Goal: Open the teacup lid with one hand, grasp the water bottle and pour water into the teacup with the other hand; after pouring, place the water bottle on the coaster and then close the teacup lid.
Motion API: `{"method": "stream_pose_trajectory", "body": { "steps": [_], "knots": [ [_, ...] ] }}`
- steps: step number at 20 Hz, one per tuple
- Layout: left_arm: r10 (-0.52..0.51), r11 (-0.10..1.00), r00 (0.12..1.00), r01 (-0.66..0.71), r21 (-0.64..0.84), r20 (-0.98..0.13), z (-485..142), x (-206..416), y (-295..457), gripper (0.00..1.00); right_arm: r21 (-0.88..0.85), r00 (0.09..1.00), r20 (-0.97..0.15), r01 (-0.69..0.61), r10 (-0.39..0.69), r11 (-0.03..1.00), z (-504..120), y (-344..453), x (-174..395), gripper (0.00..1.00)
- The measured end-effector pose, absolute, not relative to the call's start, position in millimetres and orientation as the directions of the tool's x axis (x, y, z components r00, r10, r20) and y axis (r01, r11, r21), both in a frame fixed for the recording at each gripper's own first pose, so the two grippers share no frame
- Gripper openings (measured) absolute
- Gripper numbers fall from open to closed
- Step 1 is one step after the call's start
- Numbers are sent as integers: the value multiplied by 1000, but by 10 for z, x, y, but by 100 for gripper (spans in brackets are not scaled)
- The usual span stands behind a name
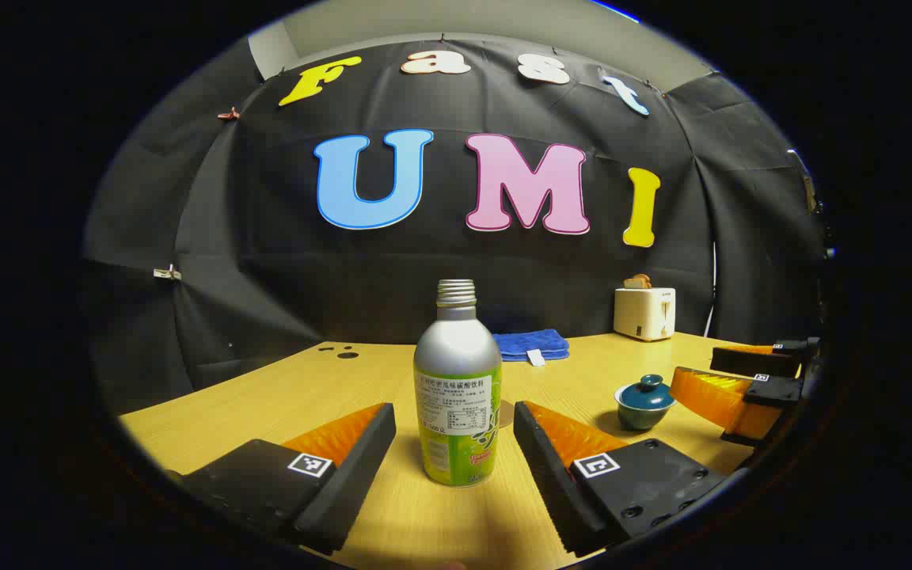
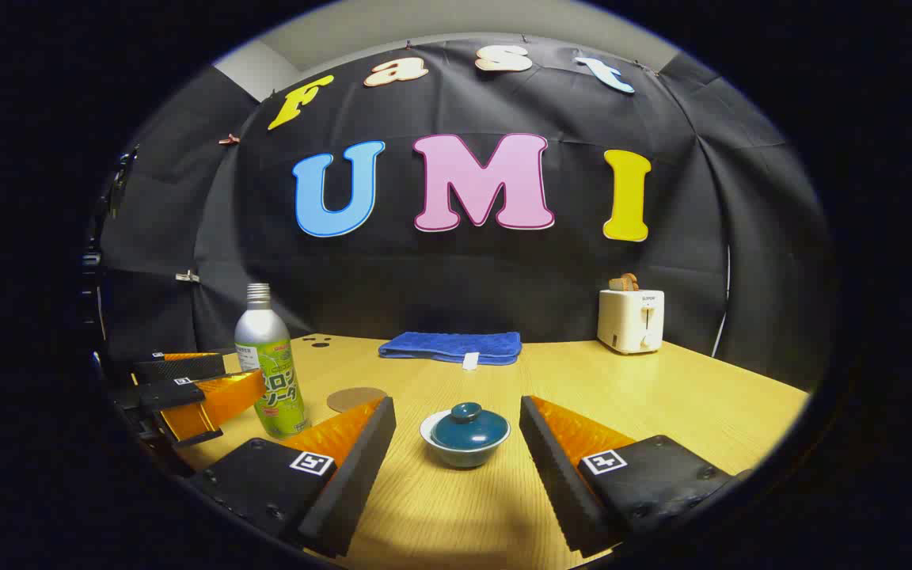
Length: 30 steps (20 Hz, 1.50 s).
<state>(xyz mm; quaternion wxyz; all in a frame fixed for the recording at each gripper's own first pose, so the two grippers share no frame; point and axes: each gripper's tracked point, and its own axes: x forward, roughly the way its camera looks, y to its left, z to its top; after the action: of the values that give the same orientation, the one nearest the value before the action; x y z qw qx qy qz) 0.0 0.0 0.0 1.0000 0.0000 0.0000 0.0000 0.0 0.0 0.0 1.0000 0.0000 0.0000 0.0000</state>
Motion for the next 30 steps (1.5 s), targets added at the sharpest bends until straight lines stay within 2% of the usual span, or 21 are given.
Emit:
{"method": "stream_pose_trajectory", "body": {
  "steps": [7,23,30],
  "knots": [
    [-11,1000,1000,11,0,1,9,41,3,95,-2,1000,1,27,-27,1000,-3,-37,22,98],
    [-23,1000,1000,23,1,4,-1,75,24,95,-4,1000,2,14,-14,1000,-3,-27,102,98],
    [-24,1000,1000,24,1,4,7,74,25,95,-84,995,-92,-40,32,996,-163,-18,510,97]
  ]
}}
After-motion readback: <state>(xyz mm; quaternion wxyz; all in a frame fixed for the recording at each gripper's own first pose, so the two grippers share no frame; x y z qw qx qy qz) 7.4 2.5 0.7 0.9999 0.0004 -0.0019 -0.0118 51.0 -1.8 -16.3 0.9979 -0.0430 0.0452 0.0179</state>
